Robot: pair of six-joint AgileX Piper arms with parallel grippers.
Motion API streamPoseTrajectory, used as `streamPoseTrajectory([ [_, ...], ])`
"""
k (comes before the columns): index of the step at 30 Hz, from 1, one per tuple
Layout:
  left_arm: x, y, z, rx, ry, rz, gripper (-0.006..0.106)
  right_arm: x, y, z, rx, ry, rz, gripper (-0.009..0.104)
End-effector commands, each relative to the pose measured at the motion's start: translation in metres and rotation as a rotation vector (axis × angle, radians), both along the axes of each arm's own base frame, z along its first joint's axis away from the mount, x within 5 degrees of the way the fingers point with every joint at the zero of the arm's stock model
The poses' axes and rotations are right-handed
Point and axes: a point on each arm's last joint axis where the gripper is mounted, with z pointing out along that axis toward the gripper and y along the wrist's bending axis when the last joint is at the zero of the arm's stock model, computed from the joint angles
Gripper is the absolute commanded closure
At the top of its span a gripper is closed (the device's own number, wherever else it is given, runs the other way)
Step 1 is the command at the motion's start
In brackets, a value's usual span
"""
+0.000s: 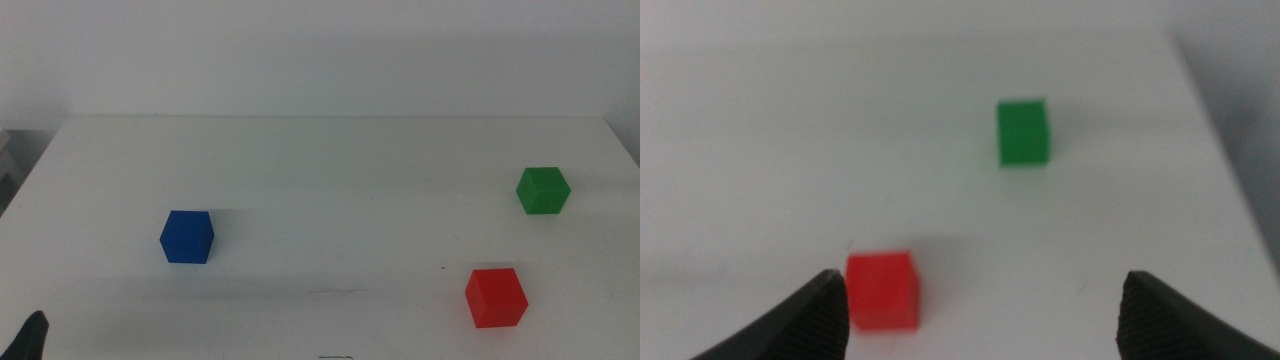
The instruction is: Stack red cubes first, then green, then blue cubes in a specific spot.
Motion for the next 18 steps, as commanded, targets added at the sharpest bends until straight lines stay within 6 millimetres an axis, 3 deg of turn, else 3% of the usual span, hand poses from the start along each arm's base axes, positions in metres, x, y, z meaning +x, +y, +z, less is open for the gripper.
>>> streamPoseTrajectory([
  [1, -0.001, 0.0, 0.009, -0.004, -0.096, -0.006, 0.007, 0.018, 0.007, 0.022, 0.005, 0.055, 0.038, 0.003],
  [9, -0.001, 0.0, 0.009, -0.004, -0.096, -0.006, 0.007, 0.069, 0.043, 0.042, -0.049, 0.398, 0.186, 0.003],
  [14, -0.001, 0.0, 0.009, -0.004, -0.096, -0.006, 0.007, 0.112, 0.065, 0.029, -0.058, 0.534, 0.215, 0.003],
  [18, -0.001, 0.0, 0.009, -0.004, -0.096, -0.006, 0.007, 0.134, 0.076, 0.008, -0.043, 0.639, 0.221, 0.003],
])
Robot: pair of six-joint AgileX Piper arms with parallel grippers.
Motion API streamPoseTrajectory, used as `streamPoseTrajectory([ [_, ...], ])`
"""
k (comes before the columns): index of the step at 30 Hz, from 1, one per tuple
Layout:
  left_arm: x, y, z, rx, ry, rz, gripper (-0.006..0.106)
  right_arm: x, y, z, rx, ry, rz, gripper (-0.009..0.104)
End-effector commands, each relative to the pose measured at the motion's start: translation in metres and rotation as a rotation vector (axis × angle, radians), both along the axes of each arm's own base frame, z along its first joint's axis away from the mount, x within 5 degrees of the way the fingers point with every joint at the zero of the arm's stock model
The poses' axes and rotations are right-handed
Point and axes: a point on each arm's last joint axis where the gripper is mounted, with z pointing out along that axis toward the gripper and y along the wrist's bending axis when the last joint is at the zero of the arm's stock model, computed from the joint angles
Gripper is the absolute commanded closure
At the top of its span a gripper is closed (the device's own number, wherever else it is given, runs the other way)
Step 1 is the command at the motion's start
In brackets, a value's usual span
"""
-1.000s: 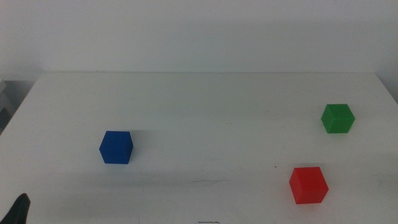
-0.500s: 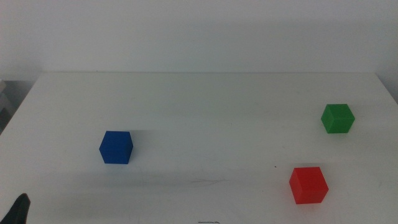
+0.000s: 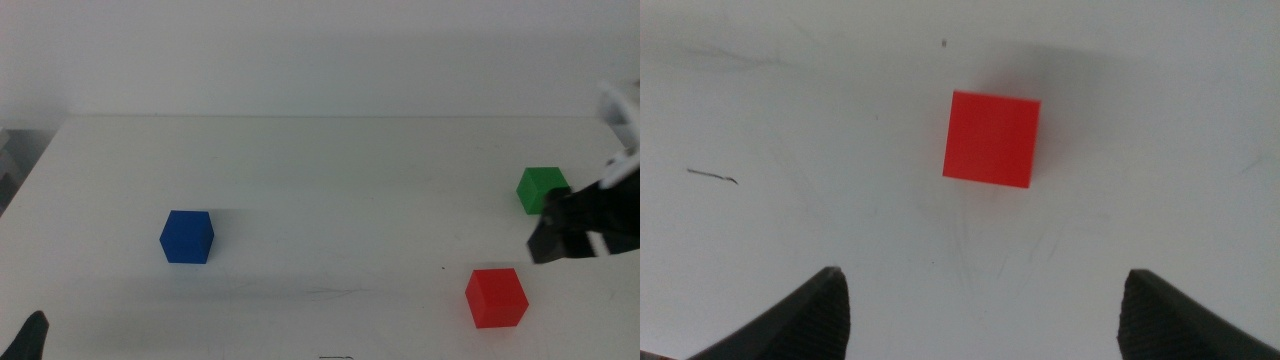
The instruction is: Stack red cubes first, then green, then blue cubes in a specific spot.
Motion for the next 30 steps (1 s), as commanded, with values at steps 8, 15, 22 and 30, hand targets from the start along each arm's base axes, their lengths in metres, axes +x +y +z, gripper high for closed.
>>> streamPoseTrajectory([
  [8, -0.001, 0.0, 0.009, -0.004, -0.096, -0.006, 0.007, 0.043, 0.015, -0.042, -0.036, 0.136, -0.076, 0.003],
  [15, -0.001, 0.0, 0.009, -0.004, -0.096, -0.006, 0.007, 0.06, 0.028, -0.067, -0.082, 0.133, -0.091, 0.003],
  [22, -0.001, 0.0, 0.009, -0.004, -0.096, -0.006, 0.007, 0.072, 0.033, -0.079, -0.067, 0.103, -0.119, 0.007],
  [30, -0.001, 0.0, 0.009, -0.004, -0.096, -0.006, 0.007, 0.08, 0.039, -0.1, -0.116, 0.14, -0.125, 0.014],
])
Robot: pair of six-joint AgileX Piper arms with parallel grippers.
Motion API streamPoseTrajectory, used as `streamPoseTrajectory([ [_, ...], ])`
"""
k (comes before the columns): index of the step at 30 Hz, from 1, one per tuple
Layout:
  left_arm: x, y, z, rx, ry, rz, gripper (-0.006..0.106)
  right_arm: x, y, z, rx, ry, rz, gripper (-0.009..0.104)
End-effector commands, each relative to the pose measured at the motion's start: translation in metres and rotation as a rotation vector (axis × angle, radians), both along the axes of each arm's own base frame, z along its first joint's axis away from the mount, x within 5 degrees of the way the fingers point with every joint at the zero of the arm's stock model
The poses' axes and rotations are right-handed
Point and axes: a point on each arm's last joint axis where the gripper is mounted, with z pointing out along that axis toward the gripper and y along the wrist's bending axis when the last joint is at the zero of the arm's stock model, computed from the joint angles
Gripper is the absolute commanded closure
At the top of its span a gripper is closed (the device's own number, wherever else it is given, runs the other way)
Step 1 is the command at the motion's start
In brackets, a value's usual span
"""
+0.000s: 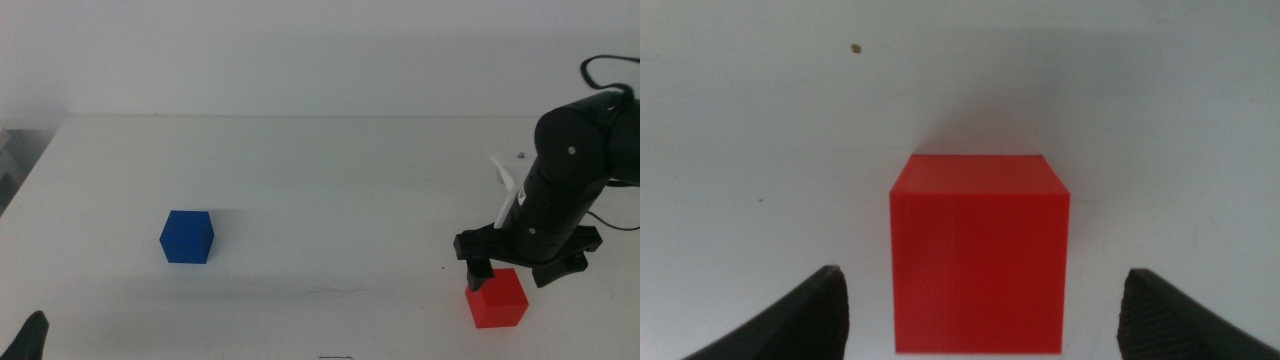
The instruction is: Stack red cubes first, then green, then blue cubes in a specific spot.
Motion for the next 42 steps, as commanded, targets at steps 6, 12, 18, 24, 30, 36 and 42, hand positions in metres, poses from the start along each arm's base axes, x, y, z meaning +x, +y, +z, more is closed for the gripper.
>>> streamPoseTrajectory([
  [6, -0.001, 0.0, 0.009, -0.004, -0.096, -0.006, 0.007, 0.01, 0.003, -0.003, -0.008, -0.026, -0.017, 0.022],
  [12, -0.001, 0.0, 0.009, -0.004, -0.096, -0.006, 0.007, 0.015, 0.005, -0.017, -0.019, 0.001, -0.017, 0.042],
  [18, -0.001, 0.0, 0.009, -0.004, -0.096, -0.006, 0.007, 0.013, 0.005, -0.013, -0.025, 0.011, -0.009, 0.084],
  [24, -0.001, 0.0, 0.009, -0.004, -0.096, -0.006, 0.007, 0.012, 0.015, 0.035, 0.006, -0.045, -0.031, 0.096],
  [30, -0.001, 0.0, 0.009, -0.004, -0.096, -0.006, 0.007, 0.023, 0.052, 0.061, 0.036, -0.114, 0.02, 0.096],
  [36, -0.001, 0.0, 0.009, -0.004, -0.096, -0.006, 0.007, 0.036, 0.096, 0.056, 0.019, -0.075, 0.038, 0.096],
  [42, -0.001, 0.0, 0.009, -0.004, -0.096, -0.006, 0.007, 0.049, 0.14, 0.048, -0.019, -0.074, 0.086, 0.096],
])
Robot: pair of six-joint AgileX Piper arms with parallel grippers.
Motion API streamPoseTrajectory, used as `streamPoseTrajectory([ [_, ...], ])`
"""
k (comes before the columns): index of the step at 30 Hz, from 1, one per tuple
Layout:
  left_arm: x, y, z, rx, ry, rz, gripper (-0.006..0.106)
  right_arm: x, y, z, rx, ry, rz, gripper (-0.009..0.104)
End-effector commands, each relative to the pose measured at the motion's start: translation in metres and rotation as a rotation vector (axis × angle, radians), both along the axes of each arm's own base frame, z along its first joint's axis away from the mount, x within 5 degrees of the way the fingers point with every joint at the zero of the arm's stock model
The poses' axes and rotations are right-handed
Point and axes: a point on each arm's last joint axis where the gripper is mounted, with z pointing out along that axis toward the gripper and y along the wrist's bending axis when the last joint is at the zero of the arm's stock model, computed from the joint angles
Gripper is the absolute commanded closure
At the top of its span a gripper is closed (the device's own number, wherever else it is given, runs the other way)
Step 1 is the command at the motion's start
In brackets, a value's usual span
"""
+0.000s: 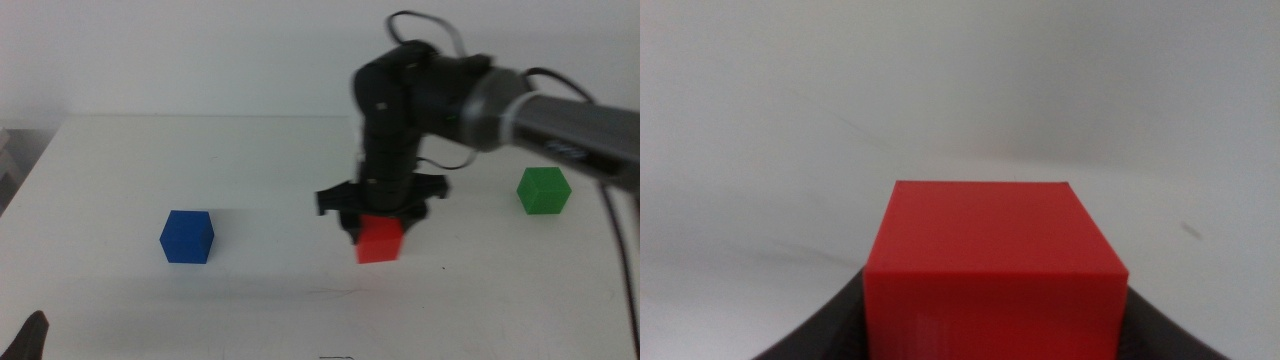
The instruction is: Stack red cubes first, then green, then blue cubes in a specific spot.
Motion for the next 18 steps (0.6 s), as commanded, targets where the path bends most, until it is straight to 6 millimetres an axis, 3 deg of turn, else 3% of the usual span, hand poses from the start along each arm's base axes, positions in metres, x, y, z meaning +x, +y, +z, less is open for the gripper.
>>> streamPoseTrajectory([
  [1, -0.001, 0.0, 0.009, -0.004, -0.096, -0.006, 0.007, 0.0, 0.006, 0.026, -0.015, -0.035, 0.004, 0.096],
  [7, -0.001, 0.0, 0.009, -0.004, -0.096, -0.006, 0.007, 0.003, 0.029, 0.012, 0.032, 0.002, -0.024, 0.096],
  [18, -0.001, 0.0, 0.009, -0.004, -0.096, -0.006, 0.007, 0.003, 0.036, -0.005, 0.03, 0.029, -0.117, 0.096],
])
